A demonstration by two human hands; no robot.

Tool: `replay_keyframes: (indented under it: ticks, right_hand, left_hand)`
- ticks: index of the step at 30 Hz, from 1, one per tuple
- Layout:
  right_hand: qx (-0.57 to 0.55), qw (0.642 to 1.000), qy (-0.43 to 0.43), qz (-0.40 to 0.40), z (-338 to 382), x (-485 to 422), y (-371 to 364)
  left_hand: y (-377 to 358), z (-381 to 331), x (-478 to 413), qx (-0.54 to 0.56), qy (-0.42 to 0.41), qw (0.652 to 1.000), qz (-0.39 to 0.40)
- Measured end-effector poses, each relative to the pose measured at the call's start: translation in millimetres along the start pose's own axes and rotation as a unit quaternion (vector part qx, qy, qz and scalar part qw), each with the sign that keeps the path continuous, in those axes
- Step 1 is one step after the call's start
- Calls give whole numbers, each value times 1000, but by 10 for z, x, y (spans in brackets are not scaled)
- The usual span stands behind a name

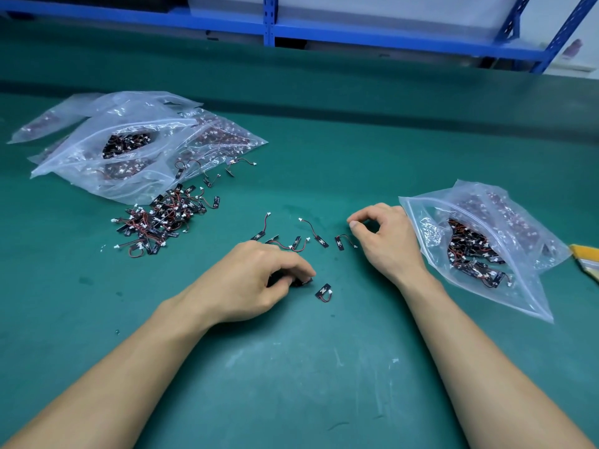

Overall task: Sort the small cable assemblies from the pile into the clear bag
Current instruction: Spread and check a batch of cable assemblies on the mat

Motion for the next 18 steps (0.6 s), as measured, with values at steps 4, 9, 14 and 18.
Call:
replay_keyframes:
  ticks: [4,9,14,18]
  right_hand:
    - [4,1000,1,-1,-5,-7,0]
    - [10,1000,5,-2,-17,-16,-16]
    - [13,1000,12,-4,-30,-16,-16]
    - [15,1000,16,-5,-30,-13,-14]
  left_hand:
    - [-45,5,16,54,13,998,22]
    - [-53,50,45,157,62,985,34]
    - [385,343,68,75,102,982,-138]
    - [671,697,165,-65,141,964,-217]
Point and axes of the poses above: each hand's wrist, its own x-axis away from the middle knuckle, its own y-axis out of the back of the hand, z = x × y, the point moved 9 cm from there along -x, towards the middle knuckle, and after that the axes turned 2 degrees about y, right-handed, at the moved point
